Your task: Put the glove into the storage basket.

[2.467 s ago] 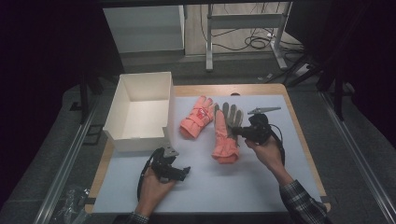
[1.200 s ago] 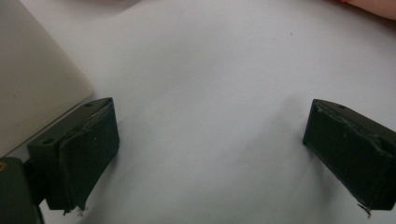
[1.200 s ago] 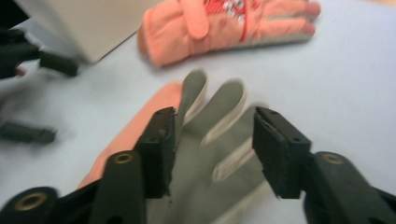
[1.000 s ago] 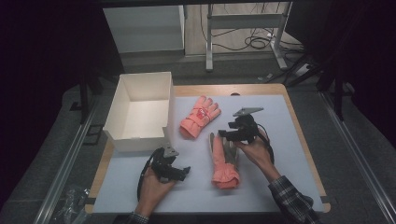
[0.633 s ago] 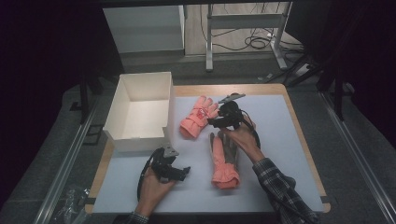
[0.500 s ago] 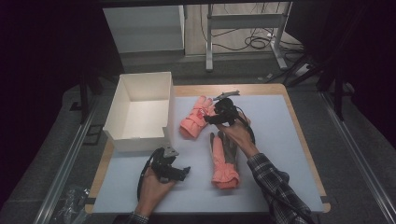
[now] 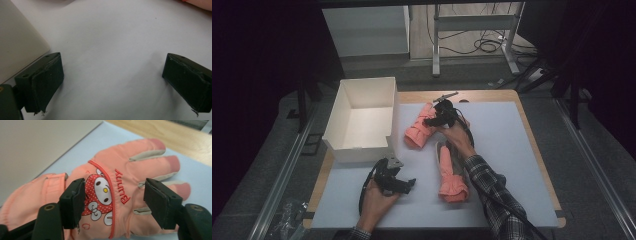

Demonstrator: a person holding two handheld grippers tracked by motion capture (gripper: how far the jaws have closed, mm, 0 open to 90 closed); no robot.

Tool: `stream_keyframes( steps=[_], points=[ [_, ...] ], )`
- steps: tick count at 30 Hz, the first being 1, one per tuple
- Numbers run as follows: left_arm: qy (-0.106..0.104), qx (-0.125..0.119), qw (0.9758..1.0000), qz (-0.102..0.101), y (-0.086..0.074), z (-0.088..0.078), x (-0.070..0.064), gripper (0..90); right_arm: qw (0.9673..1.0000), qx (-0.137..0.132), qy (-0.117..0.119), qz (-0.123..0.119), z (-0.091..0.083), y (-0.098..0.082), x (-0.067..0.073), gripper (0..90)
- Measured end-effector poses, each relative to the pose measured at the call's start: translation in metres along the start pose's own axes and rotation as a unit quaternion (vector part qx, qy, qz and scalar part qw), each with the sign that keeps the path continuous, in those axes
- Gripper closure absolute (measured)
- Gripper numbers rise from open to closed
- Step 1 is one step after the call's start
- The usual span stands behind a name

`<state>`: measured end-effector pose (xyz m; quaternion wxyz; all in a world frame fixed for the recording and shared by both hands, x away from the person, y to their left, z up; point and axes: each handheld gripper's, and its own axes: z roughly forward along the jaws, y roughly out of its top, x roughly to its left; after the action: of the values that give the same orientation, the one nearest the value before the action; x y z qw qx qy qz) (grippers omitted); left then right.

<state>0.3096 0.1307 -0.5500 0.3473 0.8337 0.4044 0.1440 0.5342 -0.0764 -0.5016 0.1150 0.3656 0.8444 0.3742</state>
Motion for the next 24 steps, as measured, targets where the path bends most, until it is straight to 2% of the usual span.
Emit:
stream_keyframes(
  steps=[2,5,10,14,19,24],
  points=[
    [0.000,0.000,1.0000,0.000,0.000,0.000,0.000,3.5,1.0000,0.007,-0.001,0.000,0.006,-0.001,-0.001,32.7],
    [0.000,0.000,1.0000,0.000,0.000,0.000,0.000,3.6,0.9998,0.018,0.000,-0.008,0.013,-0.002,-0.001,37.7],
    [0.000,0.000,1.0000,0.000,0.000,0.000,0.000,3.5,0.9991,0.028,0.031,0.006,0.015,-0.002,0.000,69.1],
    [0.000,0.000,1.0000,0.000,0.000,0.000,0.000,3.6,0.9989,0.024,0.037,0.015,0.012,-0.004,-0.002,84.1],
    [0.000,0.000,1.0000,0.000,0.000,0.000,0.000,3.5,0.9990,0.032,0.030,0.011,0.003,0.001,0.000,86.6],
    [0.000,0.000,1.0000,0.000,0.000,0.000,0.000,3.6,0.9993,0.027,0.024,0.002,-0.012,0.006,0.001,86.5]
  ],
)
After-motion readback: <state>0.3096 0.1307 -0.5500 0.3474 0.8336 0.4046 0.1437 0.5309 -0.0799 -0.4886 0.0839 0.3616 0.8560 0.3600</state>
